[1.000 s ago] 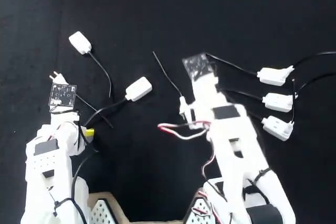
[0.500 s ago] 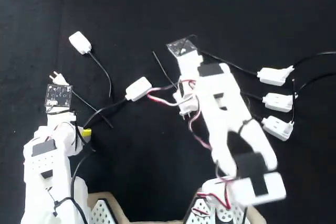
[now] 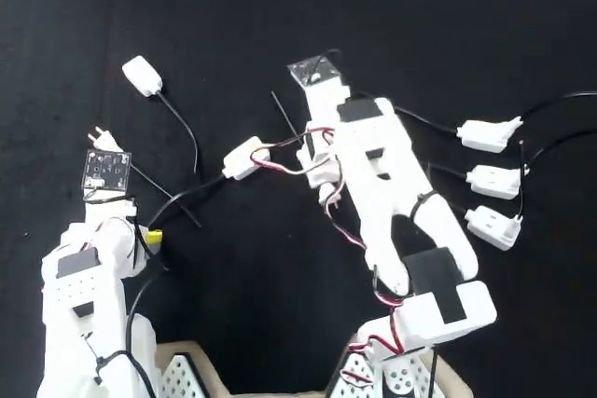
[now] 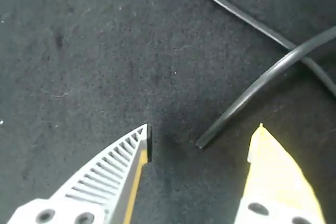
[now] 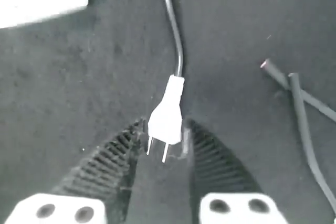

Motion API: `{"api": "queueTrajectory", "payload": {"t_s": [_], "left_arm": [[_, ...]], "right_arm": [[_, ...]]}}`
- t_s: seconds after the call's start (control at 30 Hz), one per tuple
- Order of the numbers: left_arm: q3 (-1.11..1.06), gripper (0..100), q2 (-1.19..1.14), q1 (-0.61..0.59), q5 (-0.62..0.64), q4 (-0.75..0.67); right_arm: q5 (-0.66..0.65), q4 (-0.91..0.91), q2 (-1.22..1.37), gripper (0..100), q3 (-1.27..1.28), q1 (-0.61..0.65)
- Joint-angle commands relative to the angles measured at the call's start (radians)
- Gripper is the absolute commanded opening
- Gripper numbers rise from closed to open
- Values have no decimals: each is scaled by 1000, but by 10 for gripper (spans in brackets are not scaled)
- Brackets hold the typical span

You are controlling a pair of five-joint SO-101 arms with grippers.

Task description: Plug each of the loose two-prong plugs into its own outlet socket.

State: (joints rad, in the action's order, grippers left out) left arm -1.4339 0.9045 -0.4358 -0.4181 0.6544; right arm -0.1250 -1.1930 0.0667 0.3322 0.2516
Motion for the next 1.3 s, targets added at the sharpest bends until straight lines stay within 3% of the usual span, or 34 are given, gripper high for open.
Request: {"api": "queueTrajectory", "payload": {"t_s": [0.0,0.07,0.27,0.57,0.83,1.27], "left_arm": [[27,299,17,-8,-17,5],[27,299,17,-8,-17,5],[27,299,17,-7,-17,5],[27,299,17,-7,-18,-2],[27,299,17,-7,-18,-3],[27,299,17,-7,-18,-3]], "right_arm": [[12,-17,-2,172,-54,9],[8,-17,-2,198,-56,9],[5,25,18,143,-59,3],[2,20,302,195,-236,-26],[-48,-149,389,194,-372,-35],[-58,-270,360,194,-401,-25]]}}
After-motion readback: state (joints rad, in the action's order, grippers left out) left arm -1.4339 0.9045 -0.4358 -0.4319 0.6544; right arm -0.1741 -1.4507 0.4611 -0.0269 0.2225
